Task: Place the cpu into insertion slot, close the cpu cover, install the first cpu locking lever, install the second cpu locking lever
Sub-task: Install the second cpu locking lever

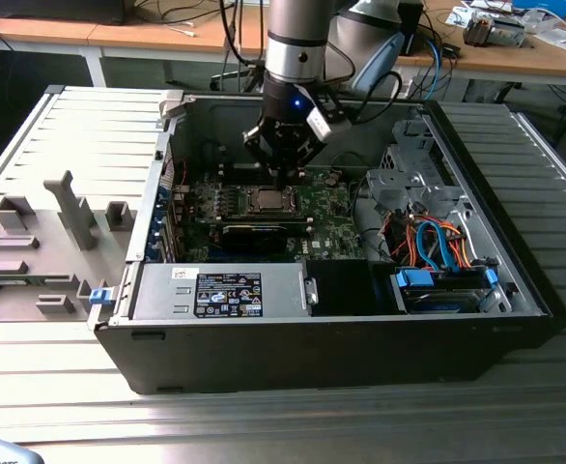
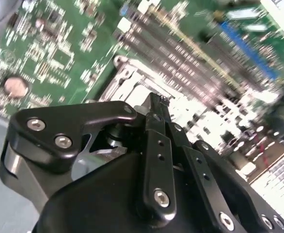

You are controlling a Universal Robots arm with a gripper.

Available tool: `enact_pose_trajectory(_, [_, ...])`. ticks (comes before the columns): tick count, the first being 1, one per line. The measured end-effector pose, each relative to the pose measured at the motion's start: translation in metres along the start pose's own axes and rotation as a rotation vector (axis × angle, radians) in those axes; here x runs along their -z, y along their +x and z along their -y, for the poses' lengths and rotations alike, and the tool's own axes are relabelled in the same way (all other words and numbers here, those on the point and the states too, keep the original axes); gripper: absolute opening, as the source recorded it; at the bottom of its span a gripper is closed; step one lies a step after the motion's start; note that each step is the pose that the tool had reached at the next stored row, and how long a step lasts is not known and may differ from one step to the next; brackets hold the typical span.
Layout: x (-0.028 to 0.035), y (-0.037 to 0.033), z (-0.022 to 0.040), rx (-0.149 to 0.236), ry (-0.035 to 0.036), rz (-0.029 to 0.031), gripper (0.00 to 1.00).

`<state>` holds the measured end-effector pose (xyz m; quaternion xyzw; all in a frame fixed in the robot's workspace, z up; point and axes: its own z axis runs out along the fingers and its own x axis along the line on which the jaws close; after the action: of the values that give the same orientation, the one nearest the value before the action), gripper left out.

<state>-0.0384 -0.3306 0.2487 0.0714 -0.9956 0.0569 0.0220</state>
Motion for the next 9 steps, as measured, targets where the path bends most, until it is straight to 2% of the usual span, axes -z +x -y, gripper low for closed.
enact_pose_trajectory(1, [0.0, 0.0, 0.0, 0.0, -0.0211, 0.0031, 0.11])
enact_pose_trajectory(2, [0.0, 0.0, 0.0001, 0.001, -0.0383, 0.0056, 0.11])
enact_pose_trajectory(3, [0.0, 0.0, 0.0001, 0.001, -0.0467, 0.0068, 0.11])
enact_pose_trajectory(9, [0.0, 0.0, 0.0002, 0.0, -0.0477, 0.0068, 0.11])
